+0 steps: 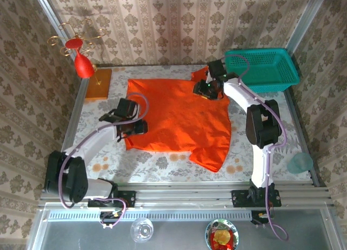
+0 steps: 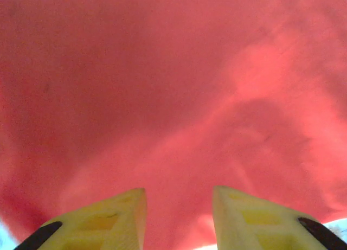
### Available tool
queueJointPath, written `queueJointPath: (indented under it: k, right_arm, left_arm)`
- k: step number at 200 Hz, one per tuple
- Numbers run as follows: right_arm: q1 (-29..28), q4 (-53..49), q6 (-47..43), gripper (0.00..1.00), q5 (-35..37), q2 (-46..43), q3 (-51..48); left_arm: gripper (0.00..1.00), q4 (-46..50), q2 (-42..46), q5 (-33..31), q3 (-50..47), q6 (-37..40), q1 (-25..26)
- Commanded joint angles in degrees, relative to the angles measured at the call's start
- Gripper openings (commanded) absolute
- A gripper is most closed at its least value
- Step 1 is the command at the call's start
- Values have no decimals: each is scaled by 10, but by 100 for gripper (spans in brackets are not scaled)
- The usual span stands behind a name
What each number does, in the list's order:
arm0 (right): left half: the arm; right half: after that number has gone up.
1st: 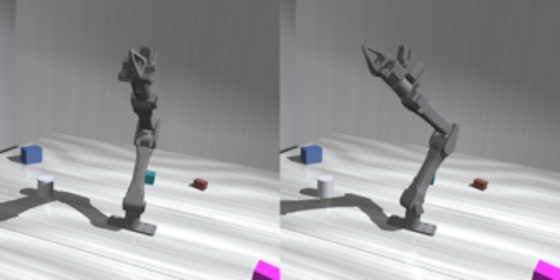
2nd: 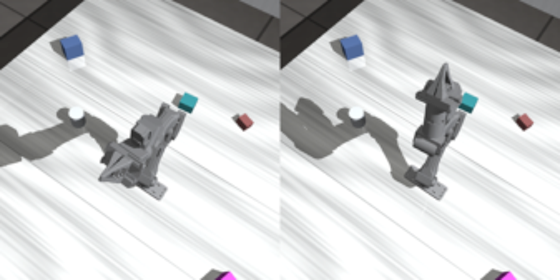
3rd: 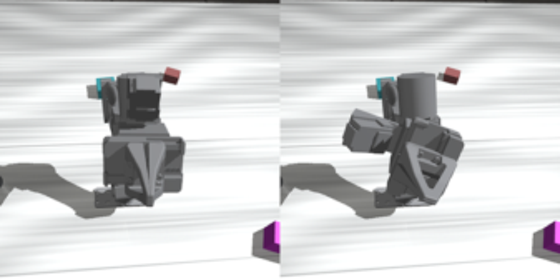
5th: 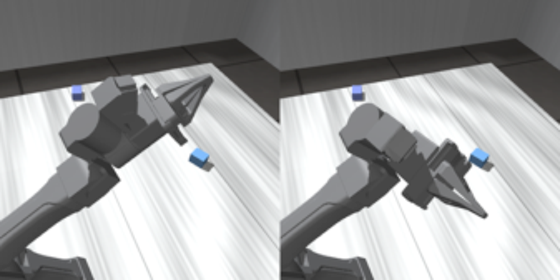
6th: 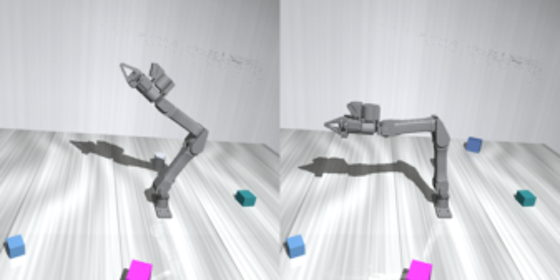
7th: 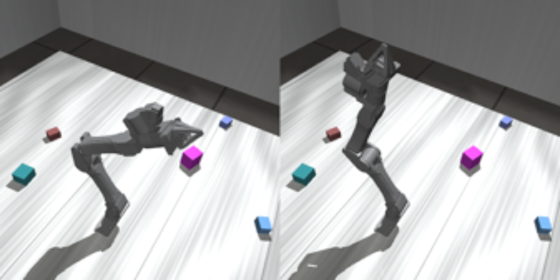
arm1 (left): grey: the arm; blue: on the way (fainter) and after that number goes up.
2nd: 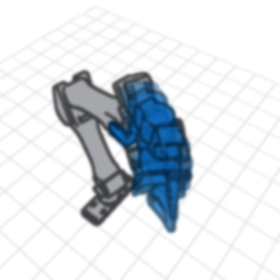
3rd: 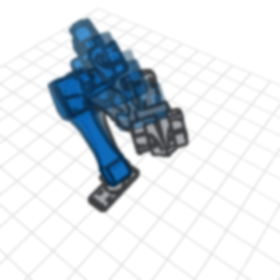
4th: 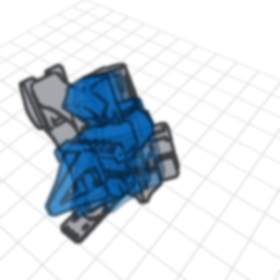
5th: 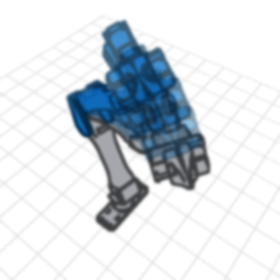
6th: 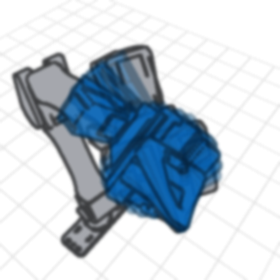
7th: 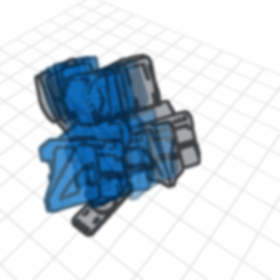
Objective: Fold the inside-out t-shirt
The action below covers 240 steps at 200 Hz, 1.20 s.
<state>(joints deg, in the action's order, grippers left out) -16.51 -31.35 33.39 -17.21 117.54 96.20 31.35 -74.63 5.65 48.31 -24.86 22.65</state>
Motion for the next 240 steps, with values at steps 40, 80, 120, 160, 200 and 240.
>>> queueJointPath:
  k: [40, 80, 120, 160, 200, 240]
  right_arm:
    - [-108, -32, 30, 48, 24, -176, -245]
    - [-155, -52, 67, 48, 67, -264, -352]
    - [-177, -62, 94, 48, 81, -324, -402]
    - [-179, -87, 94, 48, 92, -353, -410]
    - [-180, -101, 105, 48, 99, -374, -411]
    - [-181, -108, 112, 48, 104, -397, -417]
  left_arm:
    - [36, 128, 82, -148, -72, -155, 30]
    - [40, 143, 30, -166, -69, -198, 32]
    - [39, 118, -15, -180, -59, -197, 31]
    - [39, 122, -34, -186, -36, -185, 32]
    - [37, 121, -35, -181, -23, -176, 32]
    - [36, 102, -50, -169, -22, -166, 30]
